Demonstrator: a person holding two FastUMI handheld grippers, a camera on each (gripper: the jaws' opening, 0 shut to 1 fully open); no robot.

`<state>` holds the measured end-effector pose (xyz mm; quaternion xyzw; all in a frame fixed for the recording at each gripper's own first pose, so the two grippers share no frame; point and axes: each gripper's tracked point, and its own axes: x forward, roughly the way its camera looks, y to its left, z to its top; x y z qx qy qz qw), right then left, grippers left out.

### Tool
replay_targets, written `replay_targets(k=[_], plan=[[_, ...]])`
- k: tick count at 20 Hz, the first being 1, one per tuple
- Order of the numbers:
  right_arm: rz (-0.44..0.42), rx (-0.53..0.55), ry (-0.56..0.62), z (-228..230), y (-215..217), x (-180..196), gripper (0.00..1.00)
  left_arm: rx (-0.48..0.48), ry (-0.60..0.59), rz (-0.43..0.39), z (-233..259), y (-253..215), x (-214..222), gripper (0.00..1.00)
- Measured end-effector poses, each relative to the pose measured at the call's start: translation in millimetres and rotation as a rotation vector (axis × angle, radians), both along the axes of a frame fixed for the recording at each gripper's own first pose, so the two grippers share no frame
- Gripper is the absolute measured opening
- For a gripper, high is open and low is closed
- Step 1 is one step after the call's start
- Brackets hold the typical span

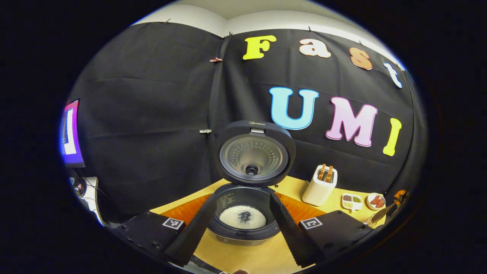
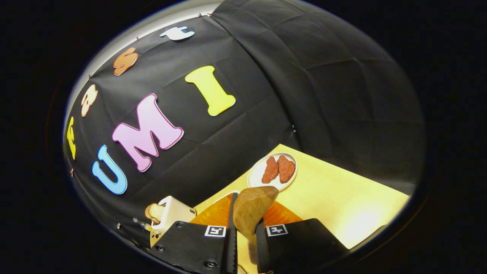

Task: Close the left gripper, press the button to open the rice cooker; take a wooden spoon from the chopstick holder with the right hand, scoop a spoonful of rice and pour it into the rice cooker, then put the wooden spoon back into the chopstick holder.

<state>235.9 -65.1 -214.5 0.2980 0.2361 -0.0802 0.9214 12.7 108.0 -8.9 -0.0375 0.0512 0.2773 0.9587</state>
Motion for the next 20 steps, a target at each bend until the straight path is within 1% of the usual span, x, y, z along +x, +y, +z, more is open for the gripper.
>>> replay_targets(k=[2,4,7,10,11,13,16,17,20], plan=[[-0.002,0.024,0.038,-22,2,-1,0.24,0.006,-0.018,0.013,9,3,5,0.95],[-0.014,0.023,0.072,-42,2,1,0.24,0.021,-0.039,0.024,23,8,11,0.95],[-0.038,0.035,0.091,-52,1,-6,0.24,0.053,-0.077,0.026,46,13,23,0.95],[-0.009,0.035,0.127,-66,4,-17,0.24,0.122,-0.102,0.016,69,19,36,0.95],[-0.004,0.038,0.130,-67,7,-20,0.27,0.157,-0.113,0.009,79,21,41,0.95],[0.002,0.015,0.124,-64,6,-25,0.27,0.206,-0.132,-0.018,93,20,52,0.95],[0.003,-0.042,0.109,-49,-6,-41,0.81,0.234,-0.179,-0.080,110,15,72,0.94],[-0.004,-0.055,0.104,-45,-9,-48,0.99,0.251,-0.197,-0.088,117,17,77,0.95],[-0.017,-0.101,0.093,-29,-19,-72,0.99,0.308,-0.247,-0.132,136,23,97,0.95]])
